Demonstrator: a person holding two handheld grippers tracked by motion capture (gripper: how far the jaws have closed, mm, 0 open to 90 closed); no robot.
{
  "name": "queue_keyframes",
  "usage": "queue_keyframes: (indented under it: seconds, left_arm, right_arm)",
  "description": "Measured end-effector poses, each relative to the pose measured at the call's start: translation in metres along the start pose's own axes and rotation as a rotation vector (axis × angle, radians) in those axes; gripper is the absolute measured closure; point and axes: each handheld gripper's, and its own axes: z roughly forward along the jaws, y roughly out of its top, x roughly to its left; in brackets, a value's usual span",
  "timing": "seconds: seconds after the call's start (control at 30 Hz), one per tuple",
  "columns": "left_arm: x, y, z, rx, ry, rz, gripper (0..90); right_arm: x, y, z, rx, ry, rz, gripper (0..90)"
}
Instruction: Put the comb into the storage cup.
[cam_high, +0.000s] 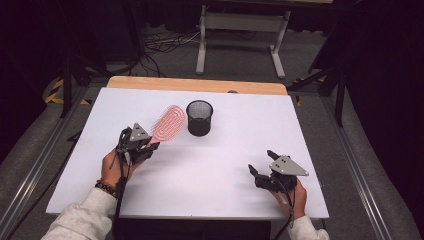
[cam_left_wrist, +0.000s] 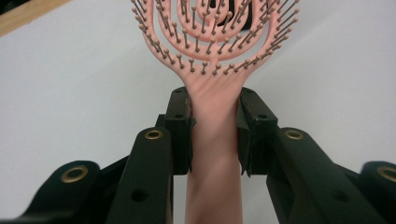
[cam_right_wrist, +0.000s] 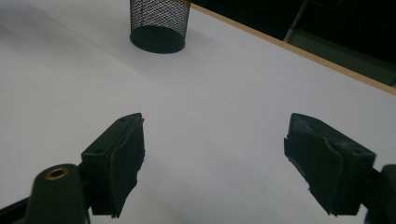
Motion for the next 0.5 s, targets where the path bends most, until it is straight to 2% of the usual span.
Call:
queue_keyframes:
  seconds: [0.03, 0.1, 0.23, 0.3, 0.4, 0.43, 0.5]
  left_arm:
    - [0.0011, -0.0003, -0.0010, -0.024, -0.023, 0.000, 70.0]
    - [0.0016, -0.0016, -0.0026, -0.063, -0.017, 0.003, 70.0]
    - [0.0064, -0.0064, -0.0039, -0.133, -0.055, -0.009, 70.0]
    - [0.0070, -0.0083, -0.0051, -0.165, -0.055, -0.008, 70.0]
    - [0.0076, -0.0090, -0.0062, -0.206, -0.073, -0.006, 70.0]
    - [0.0072, -0.0090, -0.0063, -0.217, -0.087, -0.007, 70.0]
    - [0.0052, -0.0087, -0.0064, -0.236, -0.089, -0.001, 70.0]
  right_arm:
    - [0.0000, -0.0003, -0.0001, -0.004, -0.006, 0.000, 20.0]
    - [0.0000, -0.0009, 0.0001, -0.010, -0.008, 0.002, 20.0]
    - [-0.0007, -0.0017, 0.0022, -0.006, -0.012, 0.006, 19.7]
    - [-0.0016, -0.0019, 0.0033, -0.008, -0.009, 0.020, 19.4]
    - [-0.0026, -0.0001, 0.0060, -0.023, -0.002, 0.039, 19.0]
    - [-0.0023, 0.0012, 0.0066, -0.029, 0.000, 0.038, 19.1]
    - [0.0001, 0.0073, 0.0072, -0.053, 0.010, 0.031, 19.7]
